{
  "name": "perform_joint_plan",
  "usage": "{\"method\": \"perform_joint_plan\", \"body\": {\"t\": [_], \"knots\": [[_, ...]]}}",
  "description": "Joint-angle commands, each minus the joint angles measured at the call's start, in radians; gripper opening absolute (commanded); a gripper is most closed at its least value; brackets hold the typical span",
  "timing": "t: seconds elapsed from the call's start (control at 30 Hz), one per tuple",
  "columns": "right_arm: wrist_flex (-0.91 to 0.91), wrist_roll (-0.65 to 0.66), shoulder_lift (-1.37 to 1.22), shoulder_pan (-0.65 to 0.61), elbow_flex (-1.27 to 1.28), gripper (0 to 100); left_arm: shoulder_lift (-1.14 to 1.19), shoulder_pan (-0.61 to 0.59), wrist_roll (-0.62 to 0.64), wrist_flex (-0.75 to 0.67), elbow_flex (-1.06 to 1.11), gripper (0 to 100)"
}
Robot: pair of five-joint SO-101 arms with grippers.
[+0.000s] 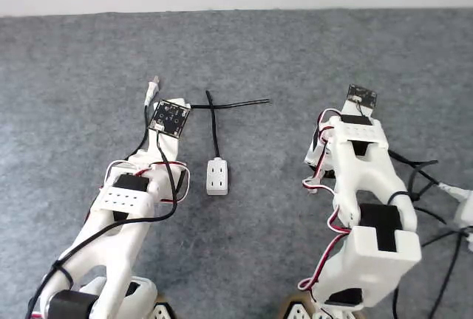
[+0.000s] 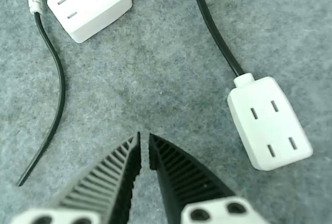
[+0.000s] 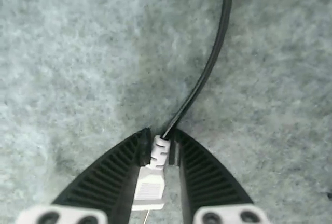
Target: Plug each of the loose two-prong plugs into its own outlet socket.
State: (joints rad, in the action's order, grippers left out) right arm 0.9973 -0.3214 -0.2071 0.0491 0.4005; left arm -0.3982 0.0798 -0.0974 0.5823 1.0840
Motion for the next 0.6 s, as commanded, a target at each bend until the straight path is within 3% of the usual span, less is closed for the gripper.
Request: {"method": "perform_joint_plan", "body": {"t": [0.0, 0.37, 0.57], "knots": [[-0.001, -0.008, 0.005, -0.022, -0.052, 0.8, -0.028, 0.002, 0.003, -0.021, -0.045, 3], [-0.01, 0.258, 0.005, -0.225, -0.052, 1.0, -0.028, 0.0, 0.003, -0.021, -0.045, 3], [-0.005, 0.417, 0.005, -0.272, -0.051, 1.0, -0.028, 0.0, 0.003, -0.021, -0.045, 3]]}}
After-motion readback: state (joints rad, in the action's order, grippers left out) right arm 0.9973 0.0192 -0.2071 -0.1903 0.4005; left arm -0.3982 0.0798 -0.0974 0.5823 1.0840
